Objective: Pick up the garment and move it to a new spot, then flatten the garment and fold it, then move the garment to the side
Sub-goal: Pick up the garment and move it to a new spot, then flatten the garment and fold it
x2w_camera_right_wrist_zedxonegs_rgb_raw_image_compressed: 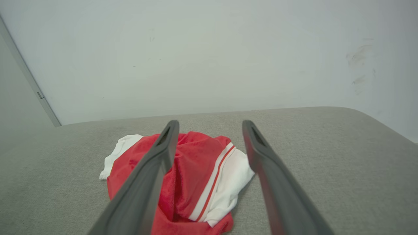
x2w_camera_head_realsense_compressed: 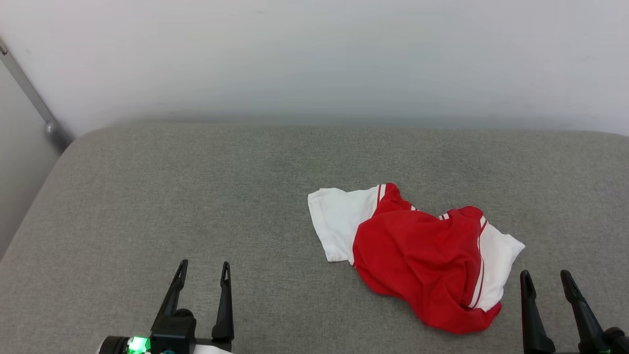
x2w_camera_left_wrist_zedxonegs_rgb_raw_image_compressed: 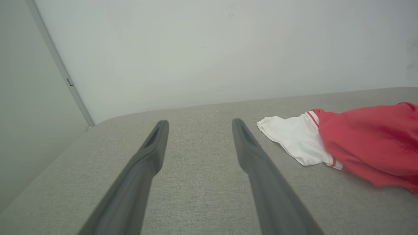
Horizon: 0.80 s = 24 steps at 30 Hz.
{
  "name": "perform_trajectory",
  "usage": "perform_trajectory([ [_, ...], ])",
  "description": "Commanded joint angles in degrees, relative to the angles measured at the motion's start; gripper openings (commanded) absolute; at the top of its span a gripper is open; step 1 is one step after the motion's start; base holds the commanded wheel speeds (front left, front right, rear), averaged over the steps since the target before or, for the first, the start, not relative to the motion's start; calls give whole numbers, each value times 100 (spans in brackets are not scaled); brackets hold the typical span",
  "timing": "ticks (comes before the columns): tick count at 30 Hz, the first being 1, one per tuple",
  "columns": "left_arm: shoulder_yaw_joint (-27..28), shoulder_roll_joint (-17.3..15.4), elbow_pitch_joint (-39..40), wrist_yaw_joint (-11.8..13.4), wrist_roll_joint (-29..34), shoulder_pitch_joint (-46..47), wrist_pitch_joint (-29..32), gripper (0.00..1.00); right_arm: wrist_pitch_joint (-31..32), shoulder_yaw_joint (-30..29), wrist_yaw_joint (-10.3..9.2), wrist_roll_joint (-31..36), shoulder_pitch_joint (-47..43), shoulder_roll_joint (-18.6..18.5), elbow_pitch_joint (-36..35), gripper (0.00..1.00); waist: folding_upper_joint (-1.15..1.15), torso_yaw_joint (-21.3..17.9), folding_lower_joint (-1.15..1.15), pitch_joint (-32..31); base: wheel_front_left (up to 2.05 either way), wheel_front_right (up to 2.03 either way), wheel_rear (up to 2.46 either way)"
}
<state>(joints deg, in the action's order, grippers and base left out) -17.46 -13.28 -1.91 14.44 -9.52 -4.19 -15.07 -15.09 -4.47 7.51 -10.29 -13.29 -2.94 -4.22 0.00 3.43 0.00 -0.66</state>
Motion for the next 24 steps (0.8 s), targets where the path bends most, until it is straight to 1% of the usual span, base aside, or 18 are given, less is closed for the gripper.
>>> perform_trajectory([
  [1, 45, 62, -18, -46, 52, -65, -15, 100, -13, -6, -4, -23, -100, 12, 11, 100, 0, 3, 0, -9, 0, 0, 0],
  [9, 303, 274, -87, -330, 271, -147, -15, 100, -12, 15, -4, -53, -123, 12, 39, 100, 0, 15, 0, -10, 0, 0, 0],
  [17, 510, 430, -149, -544, 427, -196, -15, 100, -13, 28, -4, -68, -120, 12, 49, 100, 0, 1, 0, -9, 0, 0, 0],
  [19, 579, 437, -180, -583, 451, -126, -15, 100, -13, 28, -4, -63, -110, 12, 49, 100, 0, -4, 0, -3, 0, 0, 0],
  [22, 649, 394, -256, -716, 487, 123, -15, 100, -13, 31, -4, -65, -67, 12, 44, 100, 0, -16, 0, 18, 0, 0, 0],
  [23, 669, 350, -288, -775, 505, 228, -15, 100, -12, 36, -4, -59, -49, 12, 41, 100, 0, -24, 0, 30, 0, 0, 0],
  [24, 723, 224, -411, -937, 570, 665, -15, 100, -13, 61, -4, -33, 14, 12, 26, 100, 0, -52, 0, 84, 0, 0, 0],
])
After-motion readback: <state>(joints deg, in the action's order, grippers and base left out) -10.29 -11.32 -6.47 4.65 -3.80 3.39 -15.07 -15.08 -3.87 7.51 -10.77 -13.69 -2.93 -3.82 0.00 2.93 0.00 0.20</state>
